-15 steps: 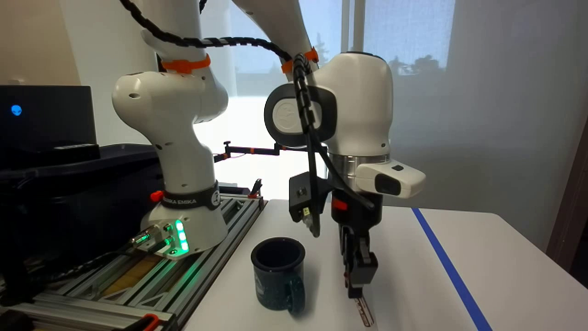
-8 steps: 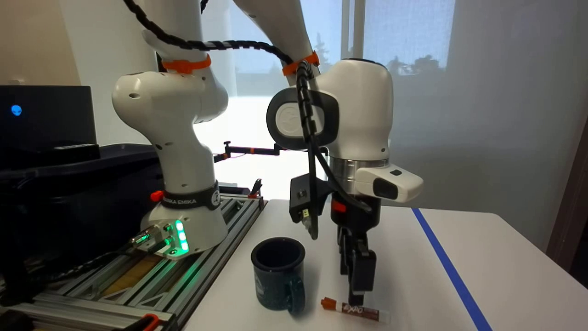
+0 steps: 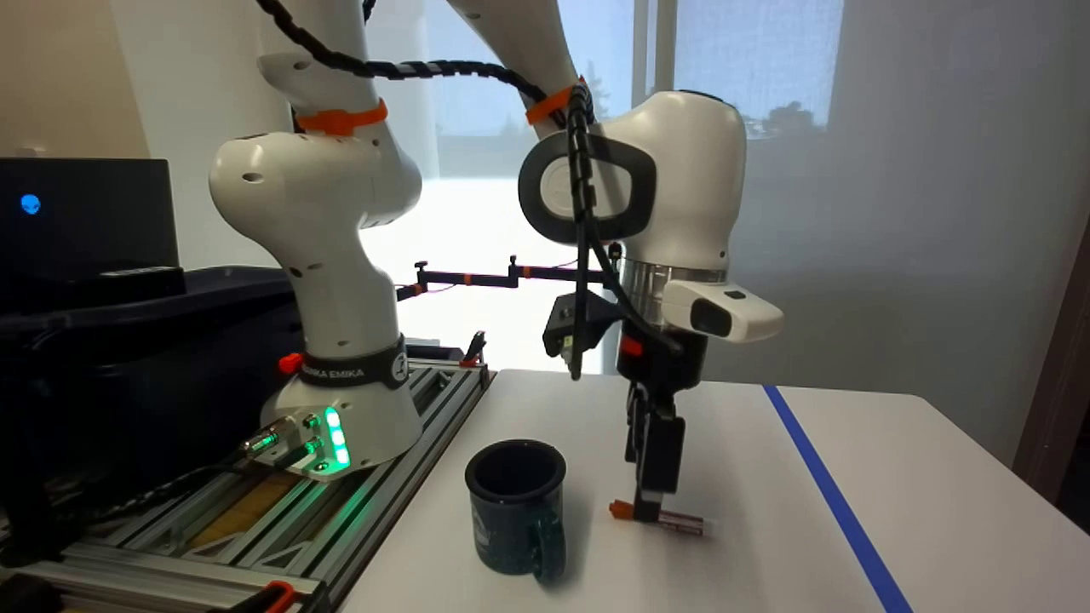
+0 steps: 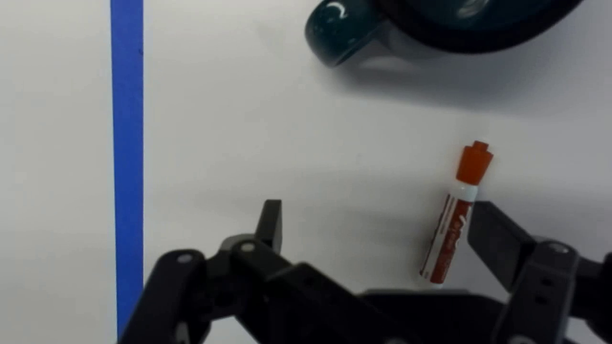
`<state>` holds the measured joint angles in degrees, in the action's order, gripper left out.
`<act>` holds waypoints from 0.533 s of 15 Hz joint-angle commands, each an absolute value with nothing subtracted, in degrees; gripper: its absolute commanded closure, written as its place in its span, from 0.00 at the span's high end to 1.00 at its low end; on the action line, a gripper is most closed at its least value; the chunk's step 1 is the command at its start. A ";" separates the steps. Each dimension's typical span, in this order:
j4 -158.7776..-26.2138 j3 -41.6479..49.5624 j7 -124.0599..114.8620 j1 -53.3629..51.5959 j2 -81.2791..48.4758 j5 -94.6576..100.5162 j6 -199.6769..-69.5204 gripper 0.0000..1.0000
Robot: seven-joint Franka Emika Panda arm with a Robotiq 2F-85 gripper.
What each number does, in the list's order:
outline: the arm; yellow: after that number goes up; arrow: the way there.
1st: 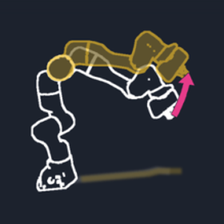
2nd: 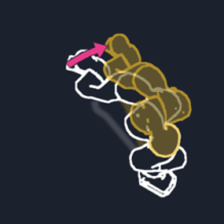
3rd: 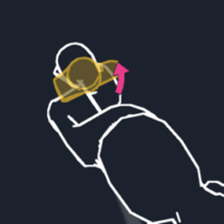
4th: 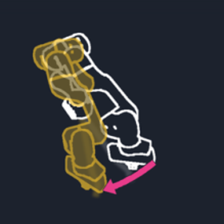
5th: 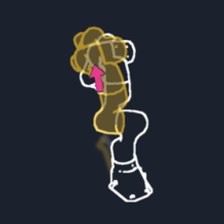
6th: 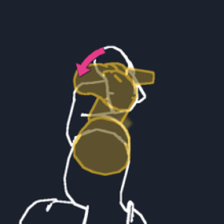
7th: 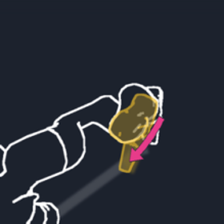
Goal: Remove the marker from the cup
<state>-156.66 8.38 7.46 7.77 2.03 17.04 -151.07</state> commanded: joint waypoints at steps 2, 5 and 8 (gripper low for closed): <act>-157.07 4.91 4.03 5.36 12.92 12.79 -135.46 1.00; -155.39 3.99 5.22 3.95 16.50 8.00 -127.66 1.00; -153.79 4.52 7.13 2.98 18.65 3.59 -123.02 1.00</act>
